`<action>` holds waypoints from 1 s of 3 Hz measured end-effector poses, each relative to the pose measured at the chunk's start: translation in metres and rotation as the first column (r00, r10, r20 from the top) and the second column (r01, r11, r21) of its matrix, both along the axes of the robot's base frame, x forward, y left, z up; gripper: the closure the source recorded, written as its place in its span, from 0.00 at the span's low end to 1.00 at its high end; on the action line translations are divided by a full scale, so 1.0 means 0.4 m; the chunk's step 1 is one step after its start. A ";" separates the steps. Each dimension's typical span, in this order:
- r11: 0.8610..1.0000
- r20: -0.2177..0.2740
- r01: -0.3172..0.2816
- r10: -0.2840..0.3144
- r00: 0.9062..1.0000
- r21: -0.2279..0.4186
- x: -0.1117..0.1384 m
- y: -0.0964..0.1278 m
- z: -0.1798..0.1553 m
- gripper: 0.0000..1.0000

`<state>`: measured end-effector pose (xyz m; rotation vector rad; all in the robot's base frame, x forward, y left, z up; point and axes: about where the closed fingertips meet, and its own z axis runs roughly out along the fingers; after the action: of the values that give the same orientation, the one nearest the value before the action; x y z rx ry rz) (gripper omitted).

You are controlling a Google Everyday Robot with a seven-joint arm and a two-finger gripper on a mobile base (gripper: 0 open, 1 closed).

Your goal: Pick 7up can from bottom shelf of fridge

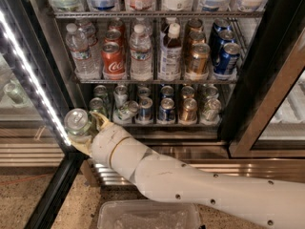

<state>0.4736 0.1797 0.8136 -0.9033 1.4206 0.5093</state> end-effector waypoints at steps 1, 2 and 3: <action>1.000 0.000 0.000 0.000 1.000 0.000 0.000 0.000 0.000 1.00; 0.999 -0.008 -0.046 0.046 0.999 -0.007 0.008 -0.008 0.004 1.00; 0.997 0.031 -0.073 0.072 0.997 0.029 0.054 -0.102 0.076 1.00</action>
Offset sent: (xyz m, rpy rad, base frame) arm 0.0131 -0.0181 0.0054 -0.0329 0.0413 0.2086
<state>0.4953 0.1390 0.8440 -0.9370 1.3538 0.5685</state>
